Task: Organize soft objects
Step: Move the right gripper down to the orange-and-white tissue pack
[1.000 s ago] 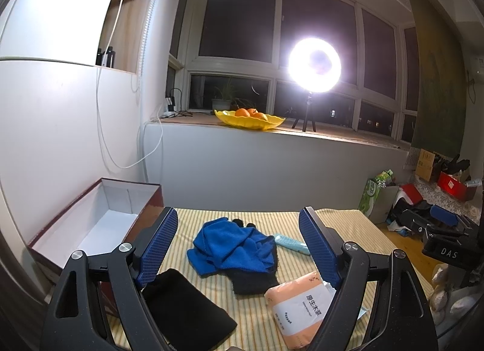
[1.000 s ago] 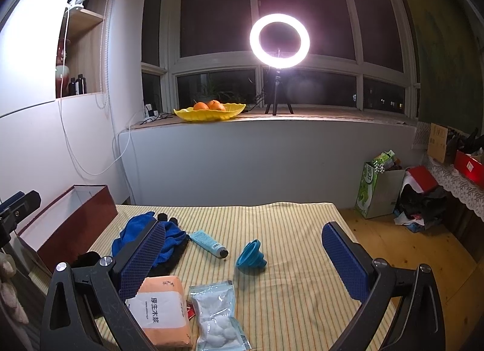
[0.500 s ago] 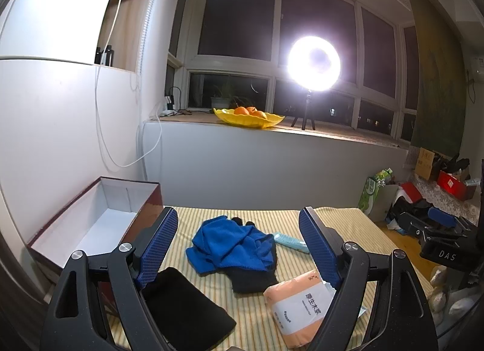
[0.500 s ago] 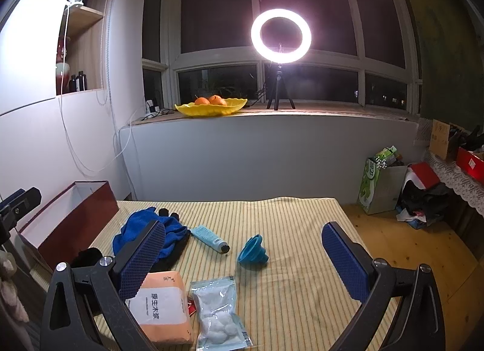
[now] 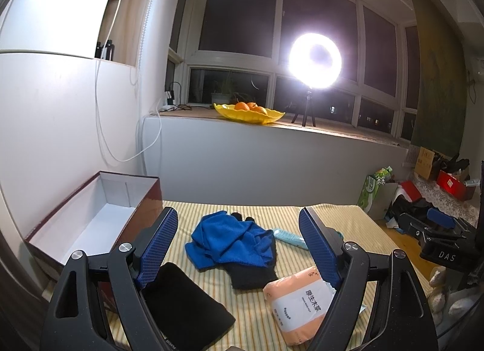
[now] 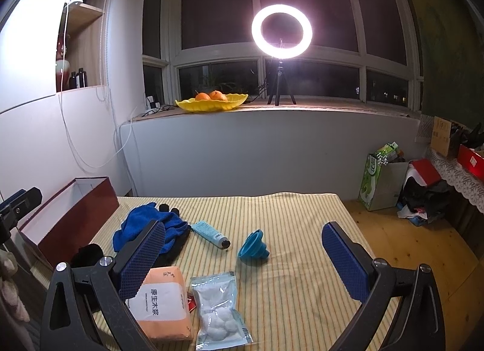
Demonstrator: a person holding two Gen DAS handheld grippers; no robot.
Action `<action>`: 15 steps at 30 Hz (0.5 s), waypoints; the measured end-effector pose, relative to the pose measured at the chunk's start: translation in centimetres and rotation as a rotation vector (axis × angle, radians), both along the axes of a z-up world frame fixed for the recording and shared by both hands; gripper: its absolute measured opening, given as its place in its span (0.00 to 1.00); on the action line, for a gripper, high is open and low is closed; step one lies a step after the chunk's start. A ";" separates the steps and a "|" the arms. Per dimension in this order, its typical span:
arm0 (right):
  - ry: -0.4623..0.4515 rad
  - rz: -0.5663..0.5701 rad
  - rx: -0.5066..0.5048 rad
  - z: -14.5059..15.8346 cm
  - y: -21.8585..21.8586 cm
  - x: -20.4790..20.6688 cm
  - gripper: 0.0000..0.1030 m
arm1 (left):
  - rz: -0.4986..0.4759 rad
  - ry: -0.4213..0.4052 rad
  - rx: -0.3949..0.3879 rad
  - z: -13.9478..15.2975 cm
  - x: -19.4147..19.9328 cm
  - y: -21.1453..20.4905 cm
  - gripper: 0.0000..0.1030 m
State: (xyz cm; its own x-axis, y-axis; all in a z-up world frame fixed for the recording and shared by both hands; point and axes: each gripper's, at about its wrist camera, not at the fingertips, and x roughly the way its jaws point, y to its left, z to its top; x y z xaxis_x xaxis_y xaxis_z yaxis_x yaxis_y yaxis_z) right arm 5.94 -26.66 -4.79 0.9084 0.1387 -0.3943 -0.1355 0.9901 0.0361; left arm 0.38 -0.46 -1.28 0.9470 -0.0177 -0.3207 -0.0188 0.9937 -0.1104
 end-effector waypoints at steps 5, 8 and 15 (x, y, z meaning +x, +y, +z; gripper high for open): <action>0.026 0.015 0.006 -0.4 0.0 0.4 0.99 | 0.001 0.024 -0.009 -0.6 0.0 0.4 0.80; 0.051 0.029 0.015 -0.7 0.0 0.7 0.99 | 0.000 0.050 -0.021 -1.0 0.1 0.9 0.80; 0.128 0.073 0.040 -2.0 -0.4 1.7 0.99 | 0.000 0.128 -0.064 -3.0 0.1 2.1 0.80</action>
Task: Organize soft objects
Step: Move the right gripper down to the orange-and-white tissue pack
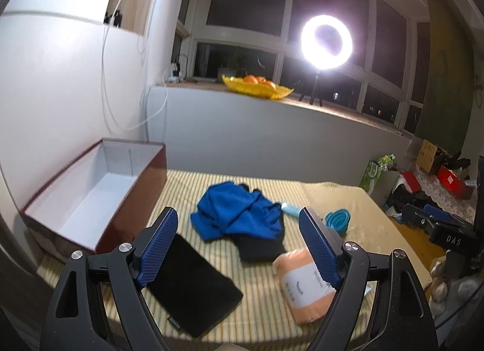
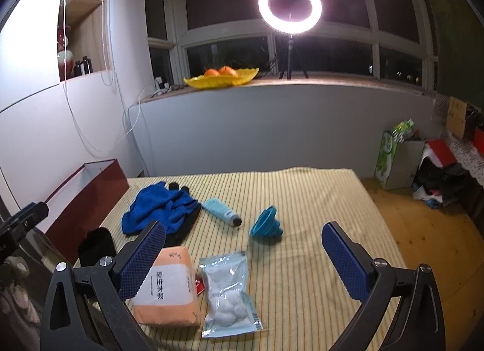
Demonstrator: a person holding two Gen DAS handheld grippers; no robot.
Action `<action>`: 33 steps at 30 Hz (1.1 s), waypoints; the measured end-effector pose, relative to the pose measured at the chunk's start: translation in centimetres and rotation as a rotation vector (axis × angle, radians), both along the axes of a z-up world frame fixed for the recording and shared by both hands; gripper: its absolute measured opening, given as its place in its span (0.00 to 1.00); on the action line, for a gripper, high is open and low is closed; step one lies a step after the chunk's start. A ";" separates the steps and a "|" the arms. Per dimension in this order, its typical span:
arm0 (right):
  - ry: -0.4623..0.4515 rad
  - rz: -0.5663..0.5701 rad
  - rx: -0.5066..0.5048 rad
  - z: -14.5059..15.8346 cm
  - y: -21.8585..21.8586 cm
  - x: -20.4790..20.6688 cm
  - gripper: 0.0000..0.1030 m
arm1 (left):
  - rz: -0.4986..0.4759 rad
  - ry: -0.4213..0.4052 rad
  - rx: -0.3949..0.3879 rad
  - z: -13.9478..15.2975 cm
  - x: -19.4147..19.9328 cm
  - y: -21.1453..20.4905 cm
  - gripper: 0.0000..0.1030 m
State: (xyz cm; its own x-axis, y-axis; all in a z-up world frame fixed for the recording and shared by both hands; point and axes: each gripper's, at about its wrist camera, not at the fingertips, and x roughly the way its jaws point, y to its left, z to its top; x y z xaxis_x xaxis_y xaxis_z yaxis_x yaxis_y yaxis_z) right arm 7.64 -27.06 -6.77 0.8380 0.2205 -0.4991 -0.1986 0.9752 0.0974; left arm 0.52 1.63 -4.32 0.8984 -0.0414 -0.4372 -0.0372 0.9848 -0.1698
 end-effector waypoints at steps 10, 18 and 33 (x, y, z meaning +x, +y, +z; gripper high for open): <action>0.134 0.129 0.062 -2.5 0.4 1.4 0.99 | -0.047 0.136 -0.093 -3.6 -0.2 1.0 0.80; 0.251 0.223 0.119 -4.8 1.2 2.6 0.99 | -0.139 0.247 -0.197 -6.4 0.5 -0.1 0.80; 0.450 0.369 0.143 -8.5 4.2 4.8 0.73 | -0.312 0.360 -0.277 -9.3 2.5 -4.6 0.78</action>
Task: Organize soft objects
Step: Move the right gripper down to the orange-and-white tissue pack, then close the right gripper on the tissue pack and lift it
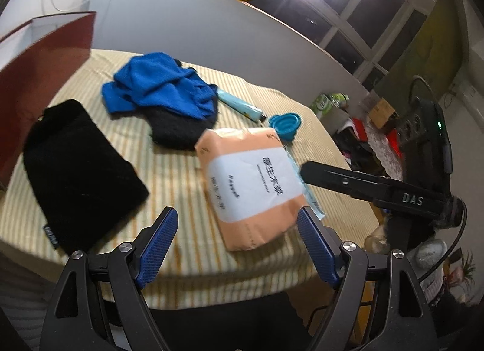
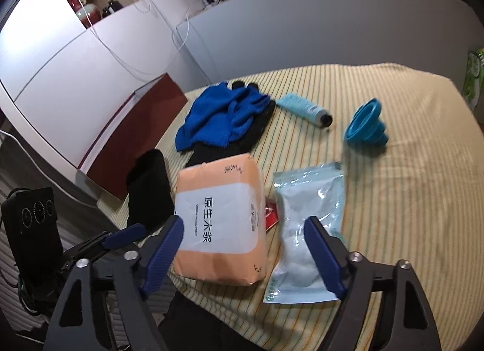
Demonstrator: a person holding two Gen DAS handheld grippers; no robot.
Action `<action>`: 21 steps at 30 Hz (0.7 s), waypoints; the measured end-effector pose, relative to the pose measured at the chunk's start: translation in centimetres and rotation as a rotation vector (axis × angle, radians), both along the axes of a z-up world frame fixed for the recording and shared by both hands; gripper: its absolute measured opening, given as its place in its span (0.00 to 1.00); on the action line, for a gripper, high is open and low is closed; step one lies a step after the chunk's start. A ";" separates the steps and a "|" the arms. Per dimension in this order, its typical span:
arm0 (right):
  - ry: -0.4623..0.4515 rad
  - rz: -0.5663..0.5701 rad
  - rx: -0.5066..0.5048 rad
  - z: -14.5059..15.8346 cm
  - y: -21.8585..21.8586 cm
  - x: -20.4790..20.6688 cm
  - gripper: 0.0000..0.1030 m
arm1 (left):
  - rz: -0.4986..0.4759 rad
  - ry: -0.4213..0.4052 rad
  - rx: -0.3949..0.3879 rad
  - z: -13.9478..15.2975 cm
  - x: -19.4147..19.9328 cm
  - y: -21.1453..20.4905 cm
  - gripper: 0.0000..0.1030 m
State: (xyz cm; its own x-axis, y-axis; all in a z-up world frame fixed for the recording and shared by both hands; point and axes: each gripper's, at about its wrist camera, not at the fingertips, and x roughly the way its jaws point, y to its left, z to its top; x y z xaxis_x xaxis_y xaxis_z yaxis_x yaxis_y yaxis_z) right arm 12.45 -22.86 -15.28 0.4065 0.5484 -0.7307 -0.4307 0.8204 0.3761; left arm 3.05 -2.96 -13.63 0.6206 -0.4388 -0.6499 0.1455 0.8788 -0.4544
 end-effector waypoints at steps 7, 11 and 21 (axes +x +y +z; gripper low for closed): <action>0.065 0.031 0.007 -1.2 0.7 1.1 0.62 | -0.049 0.034 -0.013 -1.3 1.3 -1.4 0.76; 0.094 0.055 0.005 -1.8 1.3 1.4 0.54 | -0.064 0.050 -0.019 -1.8 1.9 -1.8 0.70; 0.148 0.086 0.019 -2.7 2.0 2.0 0.48 | -0.089 0.067 -0.020 -2.5 2.7 -2.2 0.54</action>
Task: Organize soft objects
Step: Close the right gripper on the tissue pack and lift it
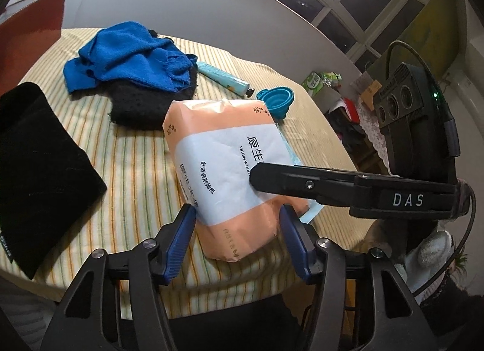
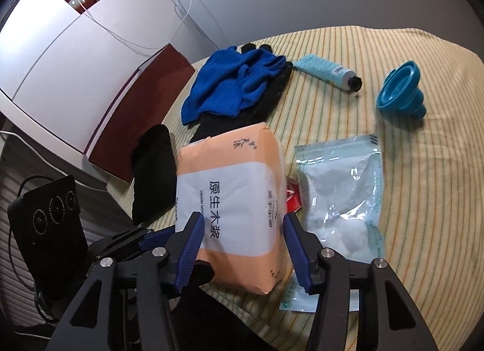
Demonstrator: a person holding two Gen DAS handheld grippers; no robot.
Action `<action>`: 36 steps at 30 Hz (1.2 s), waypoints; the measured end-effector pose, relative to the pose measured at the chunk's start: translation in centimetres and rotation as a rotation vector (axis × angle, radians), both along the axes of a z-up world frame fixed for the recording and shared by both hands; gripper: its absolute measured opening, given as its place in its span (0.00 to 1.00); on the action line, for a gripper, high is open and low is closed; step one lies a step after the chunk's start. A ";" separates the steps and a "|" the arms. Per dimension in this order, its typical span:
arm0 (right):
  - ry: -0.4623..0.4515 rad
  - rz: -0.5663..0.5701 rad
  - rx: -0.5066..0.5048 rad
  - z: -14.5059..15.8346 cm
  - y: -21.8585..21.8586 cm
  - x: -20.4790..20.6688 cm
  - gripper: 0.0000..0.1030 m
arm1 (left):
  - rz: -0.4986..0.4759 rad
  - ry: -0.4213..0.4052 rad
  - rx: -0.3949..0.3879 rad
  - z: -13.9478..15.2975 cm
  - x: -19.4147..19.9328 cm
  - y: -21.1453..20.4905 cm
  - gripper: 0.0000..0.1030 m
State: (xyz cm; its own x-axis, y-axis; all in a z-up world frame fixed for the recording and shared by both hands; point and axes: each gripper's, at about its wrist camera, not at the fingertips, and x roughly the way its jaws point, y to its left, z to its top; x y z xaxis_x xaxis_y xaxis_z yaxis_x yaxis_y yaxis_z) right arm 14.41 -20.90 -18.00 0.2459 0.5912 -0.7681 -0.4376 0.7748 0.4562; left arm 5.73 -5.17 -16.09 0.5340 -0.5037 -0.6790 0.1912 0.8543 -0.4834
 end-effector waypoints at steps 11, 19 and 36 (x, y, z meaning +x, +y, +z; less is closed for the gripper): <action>-0.015 0.005 -0.009 0.8 0.4 -0.6 0.46 | 0.015 -0.027 0.011 0.7 -0.3 0.3 0.51; -0.057 0.025 -0.001 2.9 1.5 -1.0 0.46 | 0.047 -0.085 0.015 2.6 -1.2 1.7 0.51; -0.187 0.174 0.017 8.9 11.2 -0.5 0.46 | 0.214 -0.219 0.028 7.5 -2.2 10.1 0.51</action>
State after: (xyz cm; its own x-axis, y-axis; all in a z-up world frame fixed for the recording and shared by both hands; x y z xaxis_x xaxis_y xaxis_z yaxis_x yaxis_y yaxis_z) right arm 13.96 -9.69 -9.08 0.2764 0.6496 -0.7083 -0.6417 0.6734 0.3671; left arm 3.49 4.91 -8.55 0.7611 -0.3467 -0.5482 0.1025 0.8988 -0.4262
